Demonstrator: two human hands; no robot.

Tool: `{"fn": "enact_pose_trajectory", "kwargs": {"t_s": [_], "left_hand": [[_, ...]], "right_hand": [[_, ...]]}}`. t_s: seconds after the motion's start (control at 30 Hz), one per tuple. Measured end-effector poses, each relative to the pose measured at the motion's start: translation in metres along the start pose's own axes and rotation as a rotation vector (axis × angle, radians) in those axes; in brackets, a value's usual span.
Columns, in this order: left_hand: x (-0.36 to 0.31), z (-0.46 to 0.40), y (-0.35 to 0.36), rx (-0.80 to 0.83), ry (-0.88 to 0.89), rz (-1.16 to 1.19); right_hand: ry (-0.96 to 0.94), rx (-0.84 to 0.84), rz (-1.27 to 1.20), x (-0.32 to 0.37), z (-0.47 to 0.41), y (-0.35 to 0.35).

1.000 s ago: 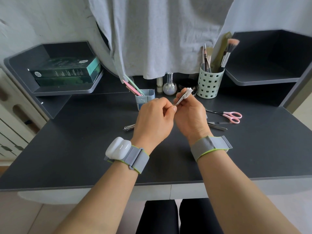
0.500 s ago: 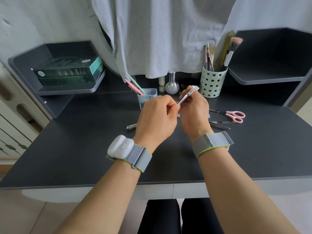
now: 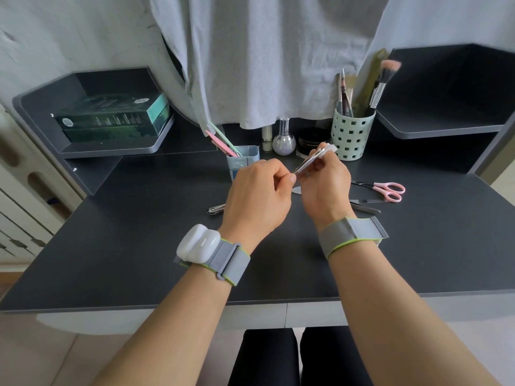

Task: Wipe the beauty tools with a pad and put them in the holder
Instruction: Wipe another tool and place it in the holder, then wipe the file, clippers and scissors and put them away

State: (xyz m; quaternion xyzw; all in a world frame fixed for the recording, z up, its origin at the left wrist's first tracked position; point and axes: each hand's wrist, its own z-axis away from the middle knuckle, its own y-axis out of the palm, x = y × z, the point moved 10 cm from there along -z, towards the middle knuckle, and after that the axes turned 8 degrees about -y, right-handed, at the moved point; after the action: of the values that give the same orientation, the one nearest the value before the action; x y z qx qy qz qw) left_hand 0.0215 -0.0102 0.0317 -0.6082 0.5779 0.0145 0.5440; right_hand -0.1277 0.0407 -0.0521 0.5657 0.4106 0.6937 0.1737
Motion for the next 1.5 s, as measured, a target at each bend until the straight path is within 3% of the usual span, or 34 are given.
{"fn": "enact_pose_trajectory", "kwargs": {"t_s": [0.7, 1.5], "left_hand": [[0.021, -0.027, -0.033, -0.091, -0.117, -0.037], [0.040, -0.090, -0.071, -0.144, -0.107, -0.221]], "right_hand": [[0.003, 0.017, 0.220, -0.002, 0.008, 0.014], [0.029, 0.068, 0.331, -0.017, 0.001, 0.054]]}}
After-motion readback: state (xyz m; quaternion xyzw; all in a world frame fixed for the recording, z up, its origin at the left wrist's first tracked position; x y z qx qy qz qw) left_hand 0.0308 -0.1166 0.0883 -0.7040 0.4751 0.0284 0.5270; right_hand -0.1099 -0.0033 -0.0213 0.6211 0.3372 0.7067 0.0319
